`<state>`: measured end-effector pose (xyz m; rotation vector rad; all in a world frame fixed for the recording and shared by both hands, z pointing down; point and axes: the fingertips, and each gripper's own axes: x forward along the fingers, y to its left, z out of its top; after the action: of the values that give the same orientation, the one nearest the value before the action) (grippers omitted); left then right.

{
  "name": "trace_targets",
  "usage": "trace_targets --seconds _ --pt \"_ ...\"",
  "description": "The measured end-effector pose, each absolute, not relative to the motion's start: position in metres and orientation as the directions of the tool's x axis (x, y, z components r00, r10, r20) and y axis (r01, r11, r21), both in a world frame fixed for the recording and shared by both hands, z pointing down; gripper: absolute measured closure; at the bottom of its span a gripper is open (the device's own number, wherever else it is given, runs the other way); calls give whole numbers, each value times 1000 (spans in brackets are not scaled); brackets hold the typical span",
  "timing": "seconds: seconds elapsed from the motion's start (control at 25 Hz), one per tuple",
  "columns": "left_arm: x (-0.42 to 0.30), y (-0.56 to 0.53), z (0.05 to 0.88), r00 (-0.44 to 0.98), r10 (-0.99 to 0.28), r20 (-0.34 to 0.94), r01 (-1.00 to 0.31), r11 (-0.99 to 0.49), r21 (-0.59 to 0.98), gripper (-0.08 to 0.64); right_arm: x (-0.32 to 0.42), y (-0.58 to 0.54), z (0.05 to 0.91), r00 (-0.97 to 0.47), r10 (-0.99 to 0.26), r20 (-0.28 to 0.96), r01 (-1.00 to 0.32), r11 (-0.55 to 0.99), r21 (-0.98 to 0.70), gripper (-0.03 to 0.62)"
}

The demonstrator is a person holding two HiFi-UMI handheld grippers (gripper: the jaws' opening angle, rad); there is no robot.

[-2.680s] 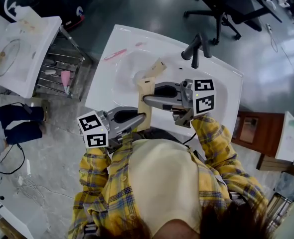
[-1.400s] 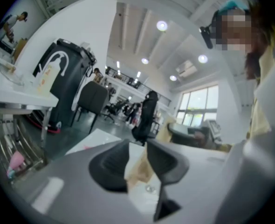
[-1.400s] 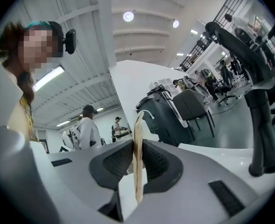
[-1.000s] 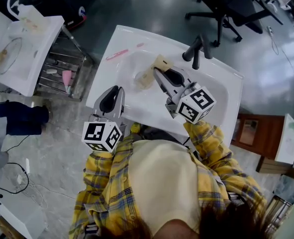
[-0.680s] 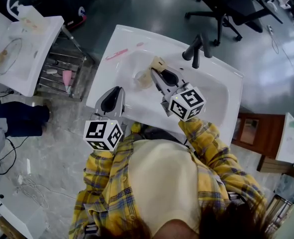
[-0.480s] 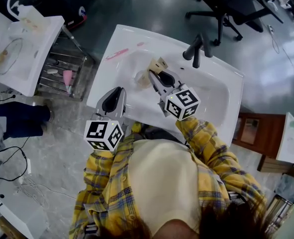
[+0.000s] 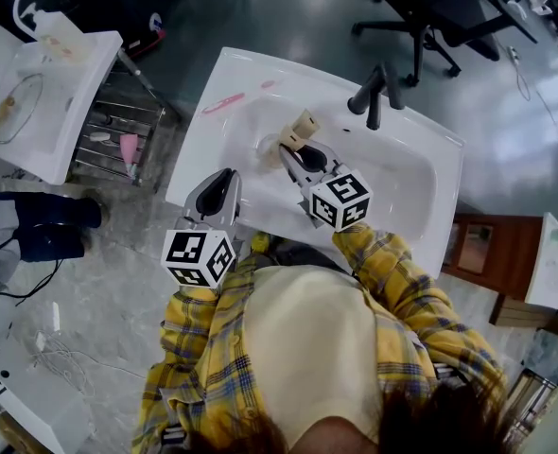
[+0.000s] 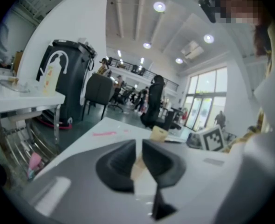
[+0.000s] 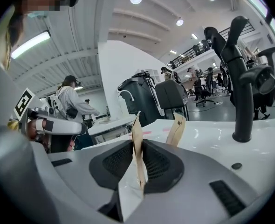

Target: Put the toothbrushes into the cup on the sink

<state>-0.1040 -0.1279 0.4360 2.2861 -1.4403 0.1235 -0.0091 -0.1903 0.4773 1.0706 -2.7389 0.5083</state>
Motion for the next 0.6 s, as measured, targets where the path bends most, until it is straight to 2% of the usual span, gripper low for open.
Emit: trace_targets --seconds 0.6 --pt "-102 -129 438 472 -829 300 -864 -366 346 520 -15 -178 479 -772 -555 311 -632 724 -278 525"
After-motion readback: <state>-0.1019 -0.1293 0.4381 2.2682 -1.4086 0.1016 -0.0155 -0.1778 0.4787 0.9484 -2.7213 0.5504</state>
